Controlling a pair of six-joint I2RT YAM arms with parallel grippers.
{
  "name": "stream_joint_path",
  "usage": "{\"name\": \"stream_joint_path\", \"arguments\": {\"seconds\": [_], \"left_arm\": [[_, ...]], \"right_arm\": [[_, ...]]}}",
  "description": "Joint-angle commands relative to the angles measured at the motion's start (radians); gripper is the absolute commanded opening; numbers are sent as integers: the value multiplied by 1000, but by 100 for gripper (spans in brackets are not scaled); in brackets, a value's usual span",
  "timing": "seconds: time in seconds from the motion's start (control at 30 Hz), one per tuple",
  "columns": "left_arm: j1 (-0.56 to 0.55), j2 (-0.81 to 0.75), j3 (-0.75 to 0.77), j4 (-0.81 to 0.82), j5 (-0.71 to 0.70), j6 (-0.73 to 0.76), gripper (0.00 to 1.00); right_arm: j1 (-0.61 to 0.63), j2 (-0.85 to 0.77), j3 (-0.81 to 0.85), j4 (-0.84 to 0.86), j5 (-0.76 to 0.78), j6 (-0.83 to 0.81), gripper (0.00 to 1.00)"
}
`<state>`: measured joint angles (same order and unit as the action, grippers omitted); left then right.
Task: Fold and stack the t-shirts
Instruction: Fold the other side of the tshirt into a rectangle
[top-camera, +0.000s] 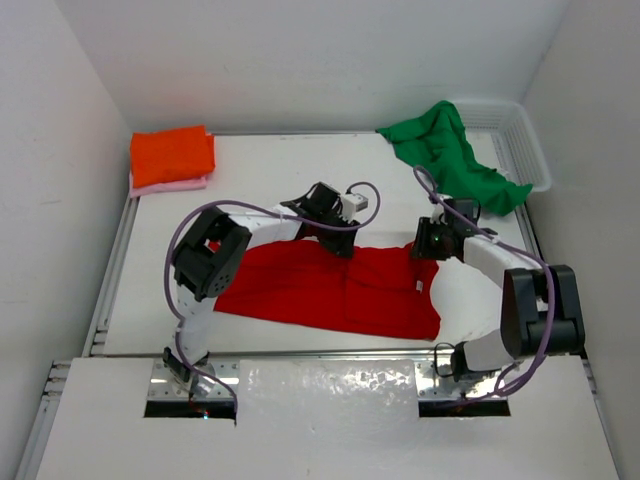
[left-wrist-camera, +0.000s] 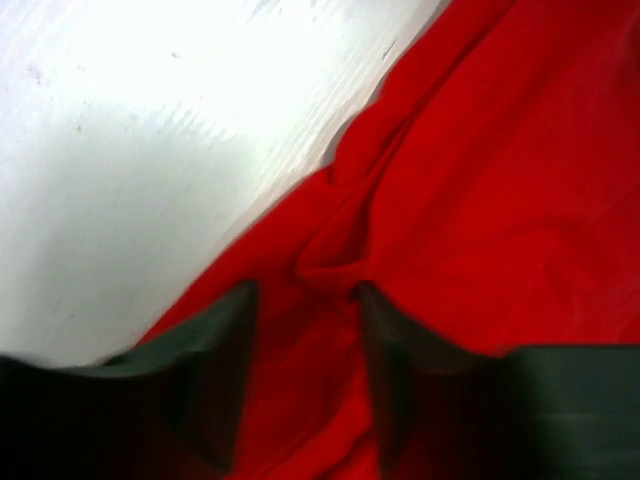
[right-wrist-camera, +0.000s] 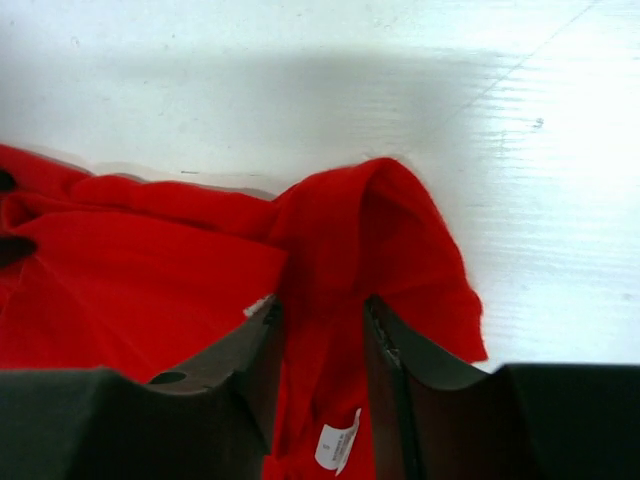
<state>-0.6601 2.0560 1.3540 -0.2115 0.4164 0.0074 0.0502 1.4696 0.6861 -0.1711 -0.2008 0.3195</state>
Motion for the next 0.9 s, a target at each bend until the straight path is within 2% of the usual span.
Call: {"name": "stream_joint_path", "arguments": {"seconds": [0.0,0.17,0.27,0.4,0.47,0.6,0.73,0.87], "left_arm": [[1,-23,60,-54,-42,57,46],[10,-85,126,-126,-102,123,48],[31,-134,129,-176,-119,143,49],[60,-194,112,-248,-131,178,49],[60,-212,103,-275,-98,210,47],[21,-220,56,-296,116,198,47],[-76,-182,30,-293,98,204,52],[-82,-123,72,-301,23,203,53]], "right_arm": [[0,-37,62,-34,47,-25,37],[0,-144,43,-119,69,59,34],[0,-202,-2,-165,6,120,34],[0,-245,-118,-128,-83,202,35],[2,-246,-154,-88,-129,237,33],[5,-224,-160,-93,-138,262,33],[5,-181,-163,-81,-155,265,39],[5,-150,-166,-51,-158,267,39]]}}
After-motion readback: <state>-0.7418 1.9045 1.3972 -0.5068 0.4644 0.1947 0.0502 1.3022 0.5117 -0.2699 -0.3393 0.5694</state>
